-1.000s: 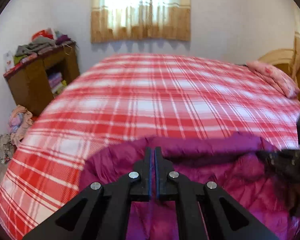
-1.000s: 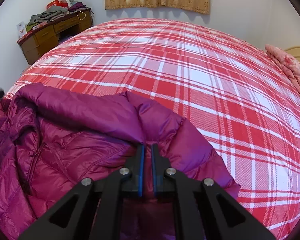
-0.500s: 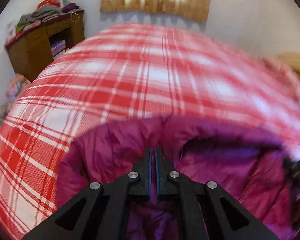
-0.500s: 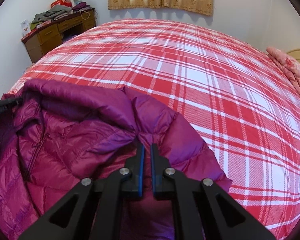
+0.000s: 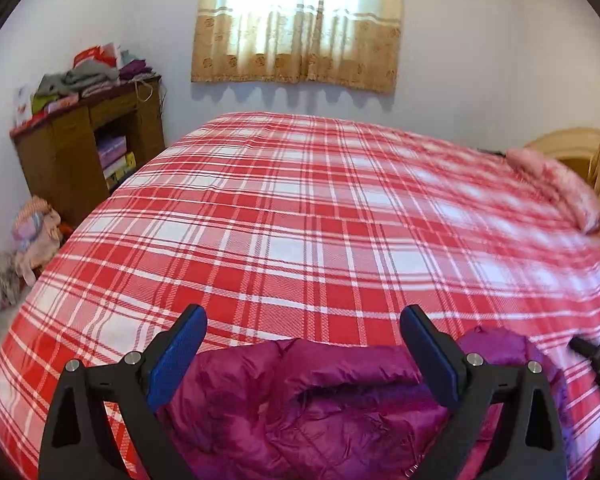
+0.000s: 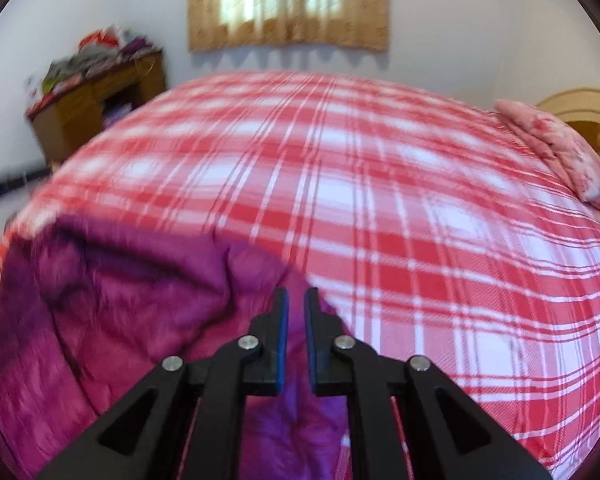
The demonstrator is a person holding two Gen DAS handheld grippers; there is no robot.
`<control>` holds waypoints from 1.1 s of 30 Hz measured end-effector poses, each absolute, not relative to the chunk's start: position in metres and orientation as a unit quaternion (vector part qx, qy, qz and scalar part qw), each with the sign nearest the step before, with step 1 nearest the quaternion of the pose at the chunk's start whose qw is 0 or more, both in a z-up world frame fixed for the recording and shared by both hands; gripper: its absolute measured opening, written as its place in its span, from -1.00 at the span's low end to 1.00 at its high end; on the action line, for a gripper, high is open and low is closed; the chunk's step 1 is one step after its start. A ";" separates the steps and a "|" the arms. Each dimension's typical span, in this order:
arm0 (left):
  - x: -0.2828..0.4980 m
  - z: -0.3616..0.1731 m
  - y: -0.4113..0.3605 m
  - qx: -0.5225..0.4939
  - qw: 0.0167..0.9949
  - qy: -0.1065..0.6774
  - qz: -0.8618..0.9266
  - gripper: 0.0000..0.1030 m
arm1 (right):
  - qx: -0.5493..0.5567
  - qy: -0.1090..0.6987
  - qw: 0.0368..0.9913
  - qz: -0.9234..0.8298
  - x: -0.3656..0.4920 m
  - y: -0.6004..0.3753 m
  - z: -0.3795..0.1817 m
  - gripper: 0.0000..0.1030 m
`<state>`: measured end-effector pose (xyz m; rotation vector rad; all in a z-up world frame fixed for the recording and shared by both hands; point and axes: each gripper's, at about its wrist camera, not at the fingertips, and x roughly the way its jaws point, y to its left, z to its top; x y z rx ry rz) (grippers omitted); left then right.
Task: Fold large clothes
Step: 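Carry the held hem over onto the collar with both grippers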
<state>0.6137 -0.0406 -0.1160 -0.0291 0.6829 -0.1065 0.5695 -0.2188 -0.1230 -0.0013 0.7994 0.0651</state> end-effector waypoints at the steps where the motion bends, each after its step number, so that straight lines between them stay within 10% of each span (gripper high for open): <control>1: 0.613 -0.120 -0.045 -0.012 0.940 0.336 -0.058 0.89 | 0.008 0.385 0.922 0.034 0.574 -0.217 -0.119 -0.70; 7: 0.609 -0.152 -0.067 0.023 0.928 0.361 -0.086 0.63 | 0.050 0.381 0.920 0.083 0.605 -0.177 -0.119 -0.70; 33: 0.612 -0.215 -0.079 0.055 0.909 0.411 -0.055 0.65 | 0.047 0.421 0.899 0.112 0.611 -0.157 -0.192 -0.86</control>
